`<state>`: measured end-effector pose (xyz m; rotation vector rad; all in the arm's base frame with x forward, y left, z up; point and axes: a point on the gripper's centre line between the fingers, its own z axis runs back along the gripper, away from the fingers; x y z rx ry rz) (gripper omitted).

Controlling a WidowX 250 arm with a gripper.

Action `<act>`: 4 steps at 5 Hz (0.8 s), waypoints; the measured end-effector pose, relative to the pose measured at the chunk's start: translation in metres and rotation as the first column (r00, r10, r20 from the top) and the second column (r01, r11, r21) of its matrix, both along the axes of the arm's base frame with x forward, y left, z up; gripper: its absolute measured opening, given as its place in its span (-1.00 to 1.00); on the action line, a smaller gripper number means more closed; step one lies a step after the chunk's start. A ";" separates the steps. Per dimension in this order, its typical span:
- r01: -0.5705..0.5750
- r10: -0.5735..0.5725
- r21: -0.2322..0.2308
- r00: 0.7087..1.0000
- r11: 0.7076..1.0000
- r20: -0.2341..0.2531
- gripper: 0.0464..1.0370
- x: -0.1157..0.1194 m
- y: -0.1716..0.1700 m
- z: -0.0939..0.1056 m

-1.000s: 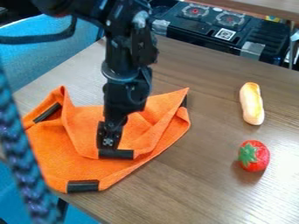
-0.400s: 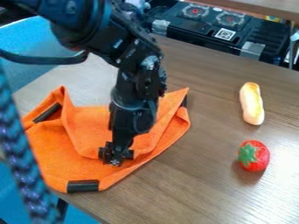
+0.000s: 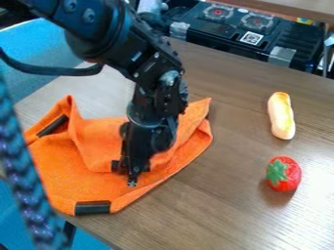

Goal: Unfold the cloth from top right to bottom left

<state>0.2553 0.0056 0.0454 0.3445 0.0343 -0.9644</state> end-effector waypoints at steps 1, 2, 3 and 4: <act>-0.003 0.003 0.006 1.000 1.000 0.007 -0.77 0.001 0.001 0.000; -0.035 0.035 -0.032 0.999 0.999 -0.011 -0.95 0.002 0.006 0.009; -0.126 0.133 -0.120 0.990 0.985 0.046 -0.98 0.024 0.021 0.047; -0.228 0.247 -0.194 0.965 0.954 0.082 -0.99 0.050 0.041 0.081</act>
